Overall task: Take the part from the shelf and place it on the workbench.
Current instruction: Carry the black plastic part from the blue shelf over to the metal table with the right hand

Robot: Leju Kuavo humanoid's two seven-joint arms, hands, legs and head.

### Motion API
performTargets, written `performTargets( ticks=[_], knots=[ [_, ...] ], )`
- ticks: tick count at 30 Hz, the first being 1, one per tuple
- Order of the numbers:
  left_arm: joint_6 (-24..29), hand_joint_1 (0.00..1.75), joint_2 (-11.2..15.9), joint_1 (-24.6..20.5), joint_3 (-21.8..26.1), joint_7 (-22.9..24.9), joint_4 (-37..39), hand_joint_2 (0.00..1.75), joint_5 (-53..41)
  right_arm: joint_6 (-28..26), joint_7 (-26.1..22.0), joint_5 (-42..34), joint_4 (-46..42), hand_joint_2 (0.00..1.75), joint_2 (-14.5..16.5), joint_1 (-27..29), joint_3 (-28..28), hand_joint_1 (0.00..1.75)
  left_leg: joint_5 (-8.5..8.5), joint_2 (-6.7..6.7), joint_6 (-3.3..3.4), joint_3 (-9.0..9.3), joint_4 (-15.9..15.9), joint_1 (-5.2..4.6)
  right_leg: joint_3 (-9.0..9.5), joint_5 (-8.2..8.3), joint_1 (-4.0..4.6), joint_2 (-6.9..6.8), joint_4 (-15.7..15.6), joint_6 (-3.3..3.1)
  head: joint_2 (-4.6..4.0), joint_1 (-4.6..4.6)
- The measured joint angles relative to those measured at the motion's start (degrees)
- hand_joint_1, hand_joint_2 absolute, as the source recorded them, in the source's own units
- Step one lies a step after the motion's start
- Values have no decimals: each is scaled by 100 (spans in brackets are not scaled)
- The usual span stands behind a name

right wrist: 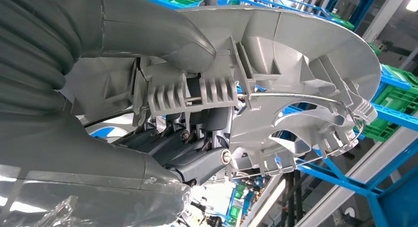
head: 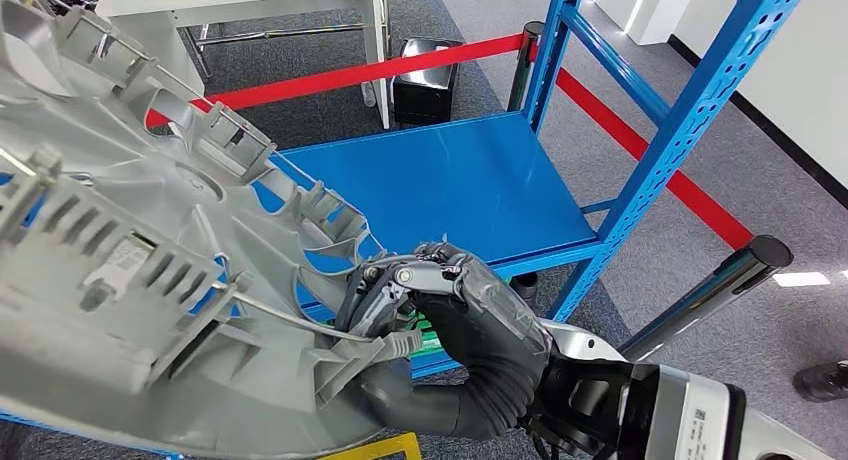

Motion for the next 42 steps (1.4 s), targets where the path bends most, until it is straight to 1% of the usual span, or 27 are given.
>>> performTargets(
  ticks=[7,11,12,13,14,16,17,18,19,21,22,23,24,26,27,28,29,31,32,33,34,35,37,38,39,41,42],
  knots=[
    [2,0,9,8,0,-14,0,175,49,19,0,0,0,175,1,22,2,175,-21,-1,32,-4,21,-24,2,-1,-26,-1,-4,19,0,-1],
    [1,0,13,10,0,-30,0,175,80,27,0,0,0,175,2,24,0,175,11,5,91,4,-10,-22,13,3,-41,1,-18,76,0,-2],
    [1,0,13,9,0,-32,-1,175,82,27,0,0,0,175,2,24,-3,175,39,12,110,10,-42,-3,-5,-51,-40,1,26,93,0,1],
    [2,0,13,6,1,-32,-1,175,82,27,-1,0,0,175,2,24,-6,175,62,20,126,11,-75,19,-65,-176,-38,1,170,106,0,13],
    [3,0,12,5,1,-32,-1,175,82,27,-1,-1,0,175,2,29,-8,175,79,27,136,7,-93,37,-178,-362,-43,0,436,119,0,31],
    [3,0,9,10,2,-33,0,175,85,29,-2,-7,0,175,1,49,-9,175,91,32,143,-17,-95,43,-499,-743,-59,-1,1195,149,0,65],
    [3,0,8,16,2,-33,0,175,90,32,-1,-11,1,175,1,64,-8,175,97,33,138,-27,-91,45,-612,-821,-70,-2,1474,164,0,73],
    [3,0,5,20,2,-34,0,175,94,36,-1,-15,1,175,0,75,-8,175,103,34,129,-36,-86,52,-638,-787,-80,-2,1563,176,0,76],
    [4,0,4,22,2,-34,0,175,98,40,0,-17,2,175,0,81,-7,175,108,34,113,-45,-74,63,-552,-643,-89,-4,1415,186,0,78],
    [4,0,3,21,2,-39,0,175,102,46,-1,-21,2,175,0,81,-7,175,109,30,57,-70,-32,87,-154,-293,-102,-4,667,203,0,88],
    [4,0,3,18,2,-43,0,175,107,50,-1,-23,1,175,0,83,-6,175,113,25,16,-88,-9,90,13,-173,-96,10,344,183,0,99],
    [3,0,4,16,2,-46,0,175,114,54,-1,-25,1,175,0,83,-7,175,123,20,-28,-105,11,88,107,-124,-89,22,139,154,0,110],
    [3,0,5,15,2,-48,0,175,121,56,-1,-26,2,175,1,84,-7,175,142,14,-72,-122,20,85,120,-127,-75,36,80,110,0,119],
    [2,0,5,22,2,-50,0,175,133,57,0,-26,2,175,2,82,-9,175,180,9,-154,-144,20,97,56,-80,-65,36,85,1,0,122],
    [2,0,5,27,2,-49,0,175,134,58,-1,-26,2,175,3,82,-10,175,131,13,-188,-168,53,107,25,-49,-64,28,85,-58,0,119],
    [2,0,5,32,2,-49,0,175,136,58,-1,-26,2,175,4,80,-10,175,1,19,-215,-213,165,114,-8,-13,-67,16,79,-115,0,105],
    [2,0,5,34,1,-49,0,175,137,59,-1,-27,2,175,5,80,-11,175,-217,25,-233,-289,398,119,-47,25,-67,3,73,-162,0,85],
    [2,0,5,34,0,-50,0,175,145,60,0,-33,4,175,7,82,-10,175,-729,30,-252,-487,1122,118,-133,93,-36,-9,76,-213,0,39],
    [2,0,5,34,0,-49,0,175,151,60,0,-39,5,175,7,84,-7,175,-890,31,-250,-544,1435,117,-183,129,-15,-12,80,-225,0,25],
    [2,0,5,33,0,-49,0,175,158,60,0,-48,6,175,7,85,-4,175,-933,31,-238,-516,1576,111,-236,167,6,-12,86,-233,0,16],
    [2,0,5,32,0,-48,0,175,169,60,0,-59,7,175,7,86,-1,175,-868,31,-213,-386,1504,101,-284,202,24,-10,92,-237,0,11],
    [2,0,5,30,0,-48,0,175,179,60,1,-69,7,175,7,86,2,175,-726,30,-177,-159,1222,84,-324,233,41,-7,99,-237,0,7],
    [3,0,17,15,0,-49,-1,175,199,61,2,-83,7,175,7,83,2,175,-521,30,-73,378,414,35,-373,290,61,-6,107,-220,0,2],
    [3,0,25,5,0,-49,-1,175,208,61,2,-86,7,175,7,81,0,175,-483,29,-39,552,114,10,-391,322,62,-8,107,-195,0,-1],
    [4,0,32,-3,0,-49,-2,175,215,63,2,-86,7,175,7,79,-1,175,-484,28,-12,633,-58,-14,-406,357,54,-12,104,-162,0,-2],
    [4,0,37,-3,0,-48,-2,175,224,65,2,-87,7,175,8,78,-5,175,-427,28,18,611,-138,-39,-427,433,37,-12,84,-87,0,-3],
    [7,0,38,-1,0,-49,-2,175,226,67,2,-87,7,175,8,79,-7,175,-372,39,44,594,-170,-34,-444,421,30,-9,91,-56,0,-3]
  ],
)
